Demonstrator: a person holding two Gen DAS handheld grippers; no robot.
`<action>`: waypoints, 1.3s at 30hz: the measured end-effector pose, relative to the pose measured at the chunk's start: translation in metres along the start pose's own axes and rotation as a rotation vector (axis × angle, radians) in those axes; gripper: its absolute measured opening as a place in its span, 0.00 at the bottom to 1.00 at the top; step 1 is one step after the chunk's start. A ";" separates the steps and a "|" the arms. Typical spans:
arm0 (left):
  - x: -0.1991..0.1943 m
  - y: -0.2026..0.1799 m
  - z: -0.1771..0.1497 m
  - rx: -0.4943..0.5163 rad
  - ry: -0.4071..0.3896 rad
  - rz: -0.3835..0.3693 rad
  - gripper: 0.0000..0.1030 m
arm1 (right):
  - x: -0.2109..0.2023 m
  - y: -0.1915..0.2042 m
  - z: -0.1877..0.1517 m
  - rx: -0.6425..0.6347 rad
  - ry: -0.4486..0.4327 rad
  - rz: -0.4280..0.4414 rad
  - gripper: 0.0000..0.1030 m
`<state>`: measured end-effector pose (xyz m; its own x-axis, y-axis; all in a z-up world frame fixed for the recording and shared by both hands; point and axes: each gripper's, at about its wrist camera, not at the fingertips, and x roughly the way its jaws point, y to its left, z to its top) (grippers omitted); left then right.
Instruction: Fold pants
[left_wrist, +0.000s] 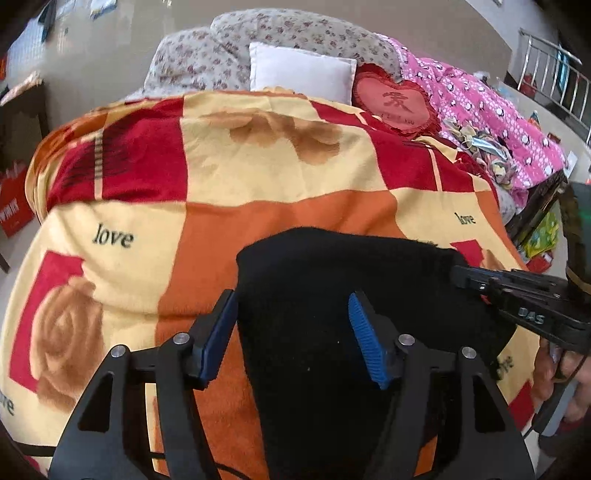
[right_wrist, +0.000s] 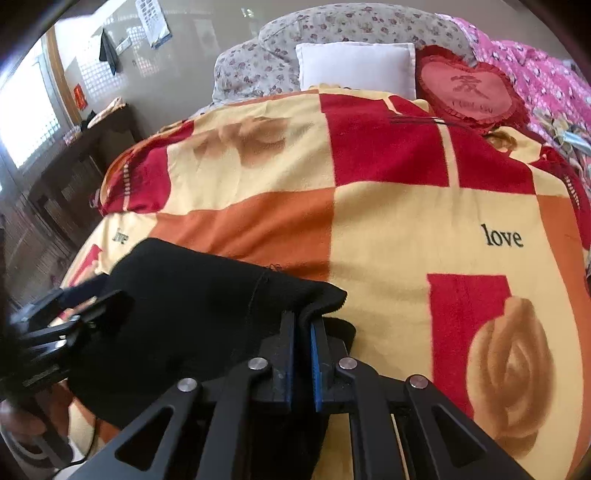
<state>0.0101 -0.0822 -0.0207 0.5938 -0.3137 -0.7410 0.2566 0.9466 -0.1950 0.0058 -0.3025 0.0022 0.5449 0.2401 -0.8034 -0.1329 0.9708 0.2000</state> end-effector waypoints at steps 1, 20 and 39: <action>-0.003 0.003 0.000 -0.019 0.013 -0.024 0.60 | -0.008 -0.003 -0.002 0.017 -0.009 0.021 0.12; -0.006 -0.001 -0.010 -0.060 0.052 -0.233 0.64 | -0.014 0.000 -0.025 0.134 -0.030 0.242 0.35; 0.020 0.014 0.019 -0.009 0.019 -0.008 0.66 | -0.016 0.036 0.033 -0.070 -0.105 0.028 0.48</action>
<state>0.0404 -0.0767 -0.0259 0.5773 -0.3196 -0.7514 0.2544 0.9448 -0.2065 0.0193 -0.2711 0.0410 0.6236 0.2689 -0.7340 -0.2047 0.9624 0.1787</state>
